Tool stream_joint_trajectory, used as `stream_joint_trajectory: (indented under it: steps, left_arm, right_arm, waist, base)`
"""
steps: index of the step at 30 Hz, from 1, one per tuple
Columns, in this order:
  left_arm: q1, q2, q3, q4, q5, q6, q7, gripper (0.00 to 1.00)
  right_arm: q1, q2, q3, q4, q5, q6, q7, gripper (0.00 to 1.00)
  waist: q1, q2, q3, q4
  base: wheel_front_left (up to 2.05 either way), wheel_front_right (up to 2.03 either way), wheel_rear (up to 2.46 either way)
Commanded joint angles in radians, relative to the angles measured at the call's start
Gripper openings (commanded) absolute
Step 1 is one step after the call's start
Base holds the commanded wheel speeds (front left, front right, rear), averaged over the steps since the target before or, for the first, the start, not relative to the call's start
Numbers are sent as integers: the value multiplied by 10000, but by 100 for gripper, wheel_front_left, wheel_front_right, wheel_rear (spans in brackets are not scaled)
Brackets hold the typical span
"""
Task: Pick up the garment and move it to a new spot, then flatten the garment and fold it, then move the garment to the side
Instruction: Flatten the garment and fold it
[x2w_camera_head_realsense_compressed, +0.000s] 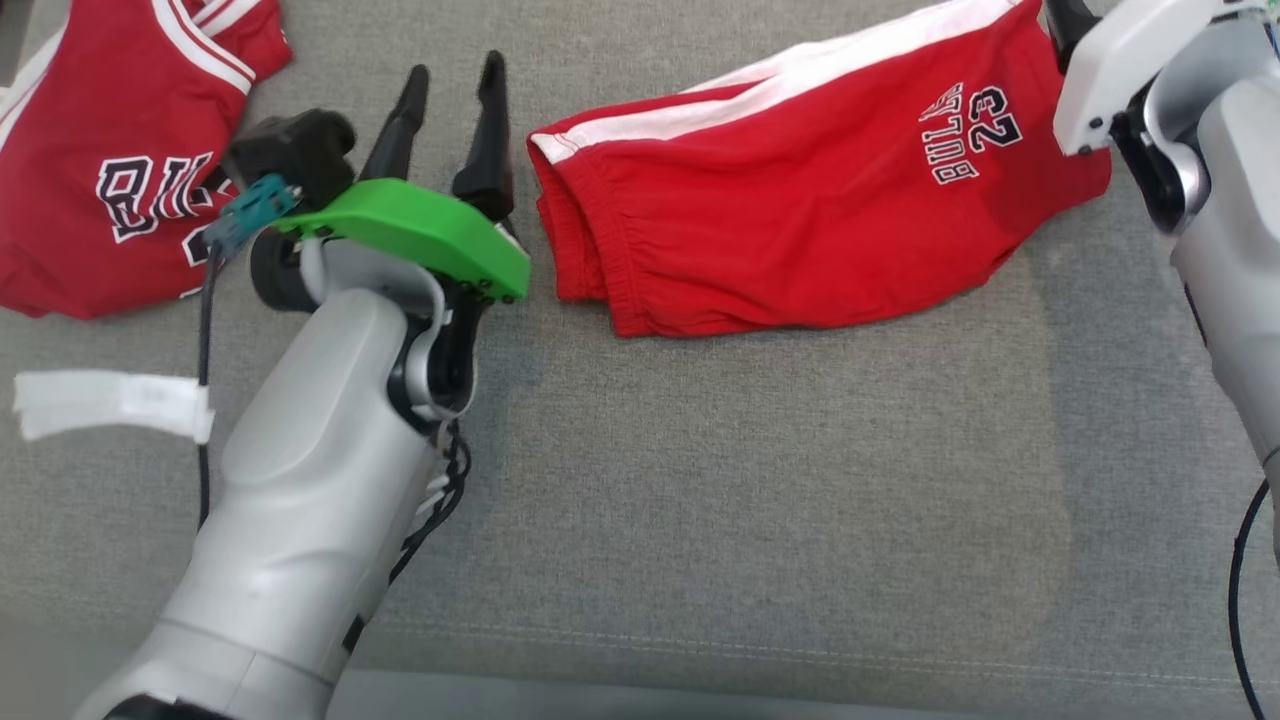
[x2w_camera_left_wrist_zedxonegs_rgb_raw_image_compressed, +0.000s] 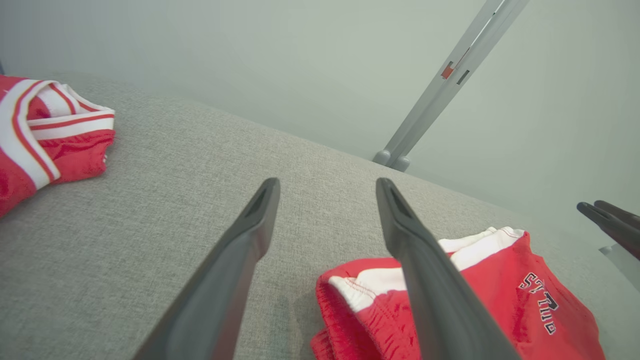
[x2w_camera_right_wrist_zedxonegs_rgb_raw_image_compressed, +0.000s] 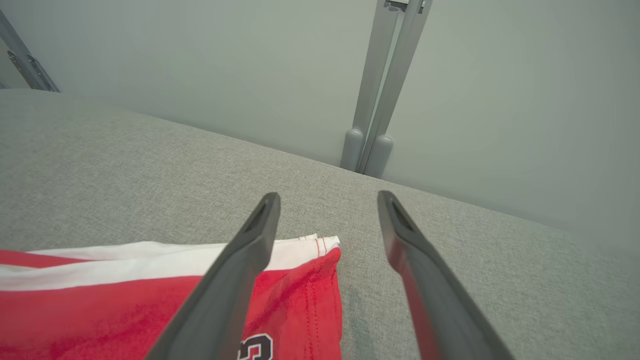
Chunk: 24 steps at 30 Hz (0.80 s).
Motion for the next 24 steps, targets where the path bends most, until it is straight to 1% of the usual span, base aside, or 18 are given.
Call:
stream_joint_trajectory:
  steps: [1, 3, 5, 7, 10, 13, 17, 24]
  left_arm:
    - [293, 150, 89, -70, 99, -28, -66, 100]
    - [663, 188, 456, -506, 275, -35, -181, 100]
    - [1087, 283, 1093, -1345, 809, 75, -190, 100]
    - [1890, 246, 1698, -2160, 1386, 128, -169, 100]
    - [3020, 99, 2588, -3378, 2178, 83, -173, 100]
    - [4164, -66, 3140, -4303, 2947, -63, -175, 100]
    - [5427, -203, 3549, -5148, 3882, -241, -176, 100]
    - [6946, -301, 3667, -5965, 5335, -543, -175, 100]
  right_arm:
    - [257, 45, -30, 111, -12, -14, -85, 100]
    - [462, 110, -311, 394, 77, -14, -183, 100]
    - [641, 204, -619, 623, 184, -14, -318, 100]
    - [850, 292, -810, 817, 182, -14, -428, 100]
    - [1231, 378, -1026, 1116, 118, -14, -542, 100]
    - [1482, 382, -1247, 1378, 15, -14, -620, 100]
    - [1883, 364, -1540, 1714, 38, -14, -675, 100]
    - [2366, 254, -2027, 2265, 121, -14, -778, 100]
  waist:
    - [-1, 0, -279, 14]
    - [-1, 0, -527, 27]
    - [-1, 0, -772, 43]
    - [-1, 0, -953, 37]
    - [-1, 0, -1218, 16]
    - [-1, 0, -1404, 46]
    - [-1, 0, -1583, 106]
    - [-1, 0, -1680, 283]
  base:
    - [0, 0, 0]
    - [0, 0, 0]
    - [0, 0, 0]
    - [0, 0, 0]
    - [0, 0, 0]
    - [0, 0, 0]
    - [0, 0, 0]
    - [0, 0, 0]
